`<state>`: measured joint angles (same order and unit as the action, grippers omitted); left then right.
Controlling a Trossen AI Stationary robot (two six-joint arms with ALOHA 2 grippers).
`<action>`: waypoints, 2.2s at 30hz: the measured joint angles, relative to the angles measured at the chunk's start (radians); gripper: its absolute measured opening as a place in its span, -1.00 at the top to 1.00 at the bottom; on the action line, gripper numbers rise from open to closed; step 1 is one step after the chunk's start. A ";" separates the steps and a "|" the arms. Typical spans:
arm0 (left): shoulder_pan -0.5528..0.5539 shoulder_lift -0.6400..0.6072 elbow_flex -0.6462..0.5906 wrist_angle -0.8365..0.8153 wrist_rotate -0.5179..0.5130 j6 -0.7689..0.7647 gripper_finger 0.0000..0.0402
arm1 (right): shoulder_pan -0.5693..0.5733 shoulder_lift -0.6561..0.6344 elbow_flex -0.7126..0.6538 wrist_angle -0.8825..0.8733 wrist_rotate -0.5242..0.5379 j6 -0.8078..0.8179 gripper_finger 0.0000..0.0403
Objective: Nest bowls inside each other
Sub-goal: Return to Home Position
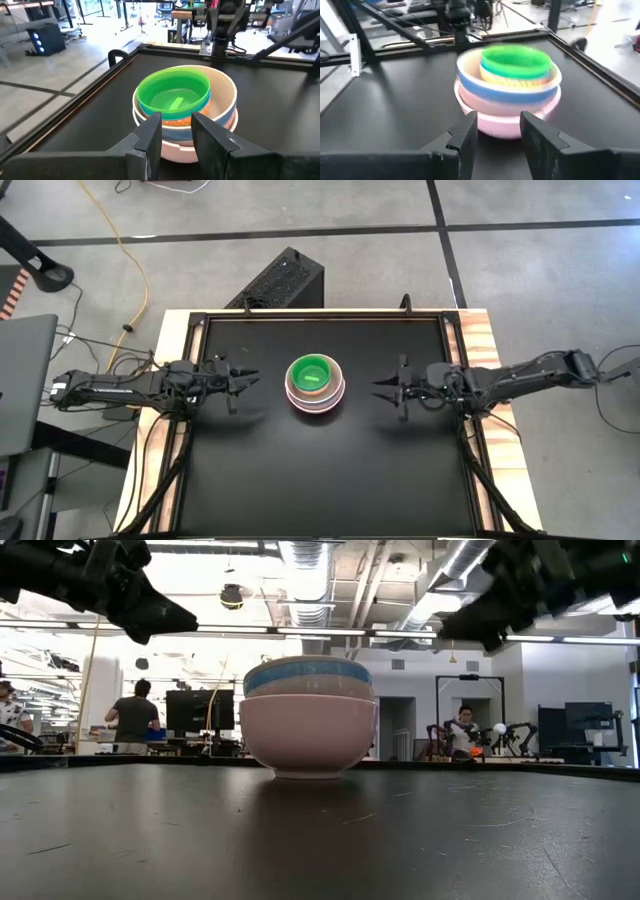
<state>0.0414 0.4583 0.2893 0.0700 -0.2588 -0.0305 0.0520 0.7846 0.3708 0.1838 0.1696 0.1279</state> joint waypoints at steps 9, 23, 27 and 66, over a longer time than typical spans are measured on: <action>-0.003 0.000 0.000 0.013 0.000 -0.017 0.53 | -0.016 -0.107 -0.239 0.190 -0.001 0.063 0.19; -0.041 -0.082 -0.196 0.321 -0.054 -0.005 0.53 | -0.016 -0.200 -0.363 0.323 0.013 0.035 0.19; -0.041 -0.137 -0.186 0.210 -0.069 0.009 0.53 | -0.016 -0.199 -0.363 0.326 0.013 0.020 0.19; -0.004 -0.400 -0.280 0.010 -0.113 -0.173 0.53 | -0.016 -0.209 -0.365 0.187 0.143 0.058 0.19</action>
<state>0.0372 0.0586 0.0093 0.0799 -0.3716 -0.2039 0.0364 0.5755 0.0063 0.3710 0.3121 0.1860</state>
